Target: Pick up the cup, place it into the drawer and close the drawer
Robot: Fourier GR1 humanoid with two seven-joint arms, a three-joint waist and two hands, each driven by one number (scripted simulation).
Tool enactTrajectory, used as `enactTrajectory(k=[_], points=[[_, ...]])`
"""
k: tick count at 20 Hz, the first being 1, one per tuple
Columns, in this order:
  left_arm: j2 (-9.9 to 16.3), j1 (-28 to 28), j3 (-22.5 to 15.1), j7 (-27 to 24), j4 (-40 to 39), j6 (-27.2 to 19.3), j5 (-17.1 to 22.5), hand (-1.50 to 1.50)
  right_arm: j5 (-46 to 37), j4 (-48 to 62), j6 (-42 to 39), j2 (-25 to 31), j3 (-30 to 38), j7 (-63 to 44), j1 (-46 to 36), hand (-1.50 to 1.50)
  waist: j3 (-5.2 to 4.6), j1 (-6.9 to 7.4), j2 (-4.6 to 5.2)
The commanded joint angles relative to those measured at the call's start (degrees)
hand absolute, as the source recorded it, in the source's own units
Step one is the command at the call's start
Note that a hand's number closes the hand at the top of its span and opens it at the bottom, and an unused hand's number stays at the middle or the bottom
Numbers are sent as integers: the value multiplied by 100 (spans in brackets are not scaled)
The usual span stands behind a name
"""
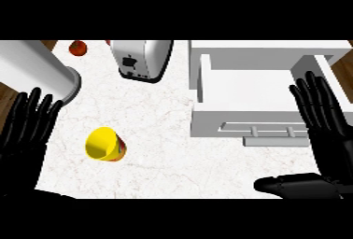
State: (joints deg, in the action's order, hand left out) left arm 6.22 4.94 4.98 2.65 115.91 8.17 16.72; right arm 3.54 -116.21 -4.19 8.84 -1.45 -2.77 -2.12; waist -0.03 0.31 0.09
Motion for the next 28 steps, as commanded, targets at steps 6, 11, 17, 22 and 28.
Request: enactTrajectory(k=[6, 11, 17, 22, 28], points=[[-164, -150, 39, -433, -1266, 46, -387, -150, 251, 329, -425, 177, 263, -177, -341, -150, 2, -39, -7], [268, -114, 667, -827, -2184, 549, -86, -150, 381, 668, -609, 253, 518, 178, -419, -150, 2, -40, -5], [206, -433, 691, -1363, -3239, 488, -455, -150, 243, 1457, -603, 266, 642, 202, -1233, -150, 1, -22, 1], [161, -816, 751, -2409, -4798, 467, -921, -150, 109, 674, -318, 81, 465, -345, -1026, -150, -3, -73, 2], [399, -1387, 1020, -3209, -6303, 451, -1097, -150, 247, 1281, -493, 202, 764, -25, -1388, -150, -2, -61, 2]])
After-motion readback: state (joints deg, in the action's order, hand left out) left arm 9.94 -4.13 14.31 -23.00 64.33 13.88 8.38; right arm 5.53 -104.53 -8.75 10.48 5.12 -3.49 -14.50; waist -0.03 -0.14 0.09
